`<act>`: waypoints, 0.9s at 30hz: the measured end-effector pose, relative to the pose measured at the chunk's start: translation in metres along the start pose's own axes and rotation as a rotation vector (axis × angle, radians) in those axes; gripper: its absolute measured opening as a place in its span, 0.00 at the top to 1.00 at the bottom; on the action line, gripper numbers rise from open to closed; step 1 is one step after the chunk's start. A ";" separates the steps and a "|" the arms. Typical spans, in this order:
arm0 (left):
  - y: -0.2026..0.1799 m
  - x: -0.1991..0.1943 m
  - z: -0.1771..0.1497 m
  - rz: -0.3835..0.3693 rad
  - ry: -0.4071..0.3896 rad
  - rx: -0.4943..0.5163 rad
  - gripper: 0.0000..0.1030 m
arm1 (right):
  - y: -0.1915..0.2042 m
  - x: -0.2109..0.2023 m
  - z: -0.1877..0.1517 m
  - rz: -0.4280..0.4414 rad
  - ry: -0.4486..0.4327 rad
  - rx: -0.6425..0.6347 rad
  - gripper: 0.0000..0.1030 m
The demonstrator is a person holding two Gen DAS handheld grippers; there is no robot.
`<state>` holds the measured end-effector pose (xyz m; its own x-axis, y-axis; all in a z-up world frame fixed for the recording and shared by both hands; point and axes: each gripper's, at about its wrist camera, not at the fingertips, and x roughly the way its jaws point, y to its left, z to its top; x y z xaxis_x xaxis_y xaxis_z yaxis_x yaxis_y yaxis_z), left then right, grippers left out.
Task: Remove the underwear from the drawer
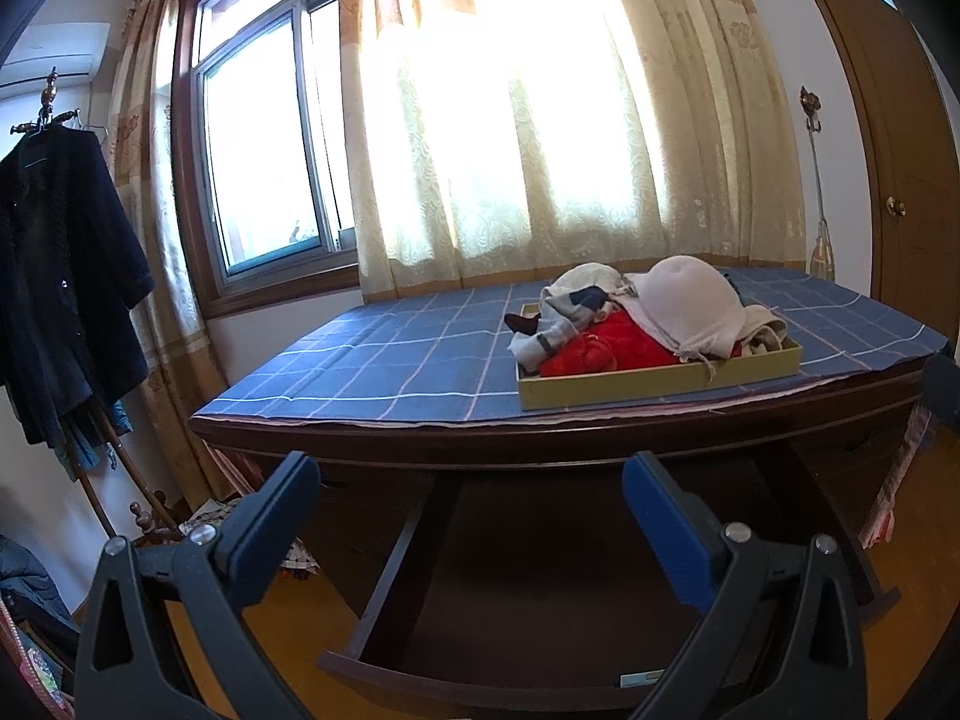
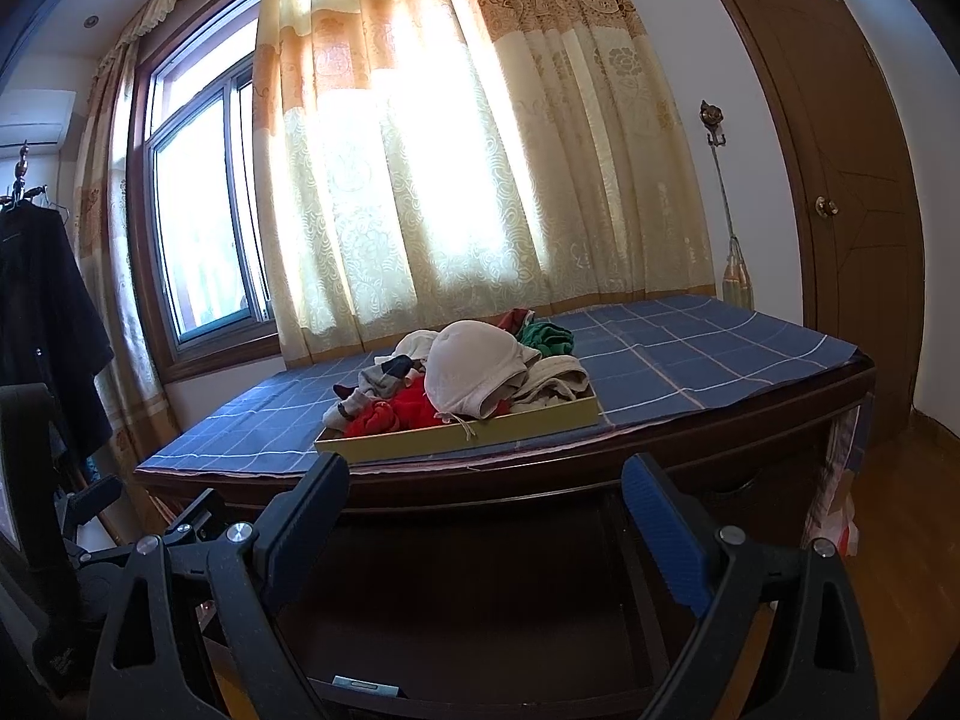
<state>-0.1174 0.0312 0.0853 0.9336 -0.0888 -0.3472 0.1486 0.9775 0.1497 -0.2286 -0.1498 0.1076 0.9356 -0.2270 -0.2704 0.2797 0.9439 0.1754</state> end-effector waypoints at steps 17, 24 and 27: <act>-0.002 0.000 0.001 -0.004 0.007 0.006 0.00 | 0.000 0.000 -0.001 -0.003 0.007 0.004 0.09; 0.002 -0.002 0.001 -0.078 0.003 -0.025 0.00 | 0.001 0.001 -0.002 -0.002 0.010 0.006 0.09; 0.001 -0.002 0.000 -0.082 -0.001 -0.028 0.00 | 0.001 0.001 -0.003 -0.003 0.014 0.006 0.09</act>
<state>-0.1190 0.0323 0.0862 0.9191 -0.1689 -0.3560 0.2153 0.9720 0.0946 -0.2278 -0.1489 0.1045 0.9317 -0.2259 -0.2843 0.2835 0.9418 0.1807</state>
